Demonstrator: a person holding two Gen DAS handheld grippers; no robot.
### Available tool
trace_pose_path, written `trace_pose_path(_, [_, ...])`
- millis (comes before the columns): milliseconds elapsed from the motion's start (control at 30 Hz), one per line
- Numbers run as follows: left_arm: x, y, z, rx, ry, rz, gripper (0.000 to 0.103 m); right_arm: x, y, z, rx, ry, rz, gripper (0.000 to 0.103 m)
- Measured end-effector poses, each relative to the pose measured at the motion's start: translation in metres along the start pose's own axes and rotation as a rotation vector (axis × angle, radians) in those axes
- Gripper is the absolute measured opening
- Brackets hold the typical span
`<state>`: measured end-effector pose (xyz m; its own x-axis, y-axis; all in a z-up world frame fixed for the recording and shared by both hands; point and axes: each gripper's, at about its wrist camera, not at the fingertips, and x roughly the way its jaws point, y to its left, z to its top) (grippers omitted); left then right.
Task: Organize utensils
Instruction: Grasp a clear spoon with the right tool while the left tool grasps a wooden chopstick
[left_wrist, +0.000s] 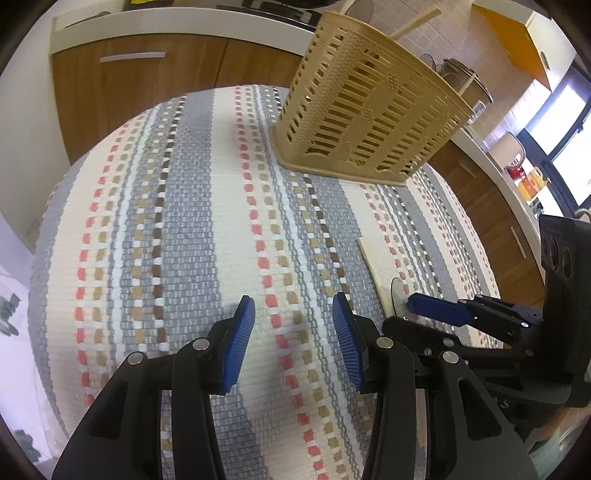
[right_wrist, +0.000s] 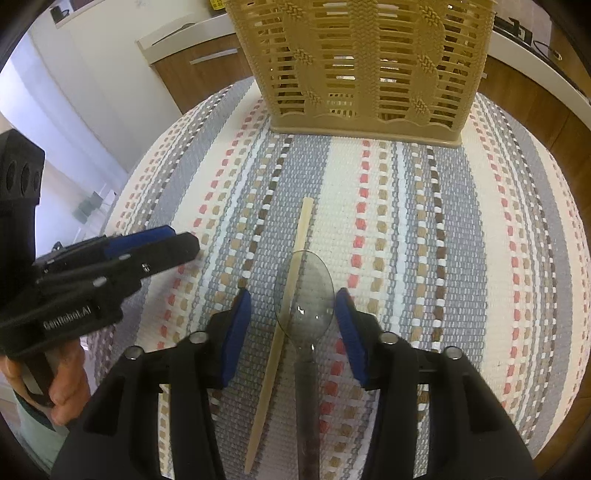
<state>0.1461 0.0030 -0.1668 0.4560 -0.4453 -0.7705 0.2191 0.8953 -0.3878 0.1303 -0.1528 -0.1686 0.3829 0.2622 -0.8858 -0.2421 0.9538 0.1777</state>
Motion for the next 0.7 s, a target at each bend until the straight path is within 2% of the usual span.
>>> trace_pose_path(33, [0.001,-0.001,0.000,0.003,0.002,-0.001,0.041,0.000,-0.002,0.001,0.000,0.001,-0.004,0.030])
trace_pose_path(267, [0.011,-0.017,0.007,0.026,0.021,-0.011,0.041,-0.013,-0.022,-0.002,0.053,-0.022,0.019,0.030])
trace_pose_path(333, [0.017,-0.026,0.011,0.043,0.039,-0.020,0.041,-0.018,-0.031,-0.003,0.068,-0.035,-0.008,0.030])
trace_pose_path(433, [0.030,-0.043,0.018,0.081,0.081,-0.019,0.042,-0.023,-0.046,-0.003,0.088,-0.040,-0.097,0.030])
trace_pose_path(533, [0.042,-0.062,0.023,0.126,0.107,0.015,0.041,-0.026,-0.062,-0.005,0.117,-0.033,-0.127,0.030])
trace_pose_path(567, [0.046,-0.071,0.025,0.149,0.115,0.047,0.041,-0.027,-0.066,-0.005,0.125,-0.031,-0.137,0.030])
trace_pose_path(600, [0.050,-0.079,0.027,0.172,0.124,0.071,0.034,-0.029,-0.072,-0.005,0.134,-0.031,-0.154,0.030])
trace_pose_path(700, [0.060,-0.097,0.030,0.219,0.151,0.121,0.032,-0.030,-0.083,-0.005,0.155,-0.019,-0.182,0.030])
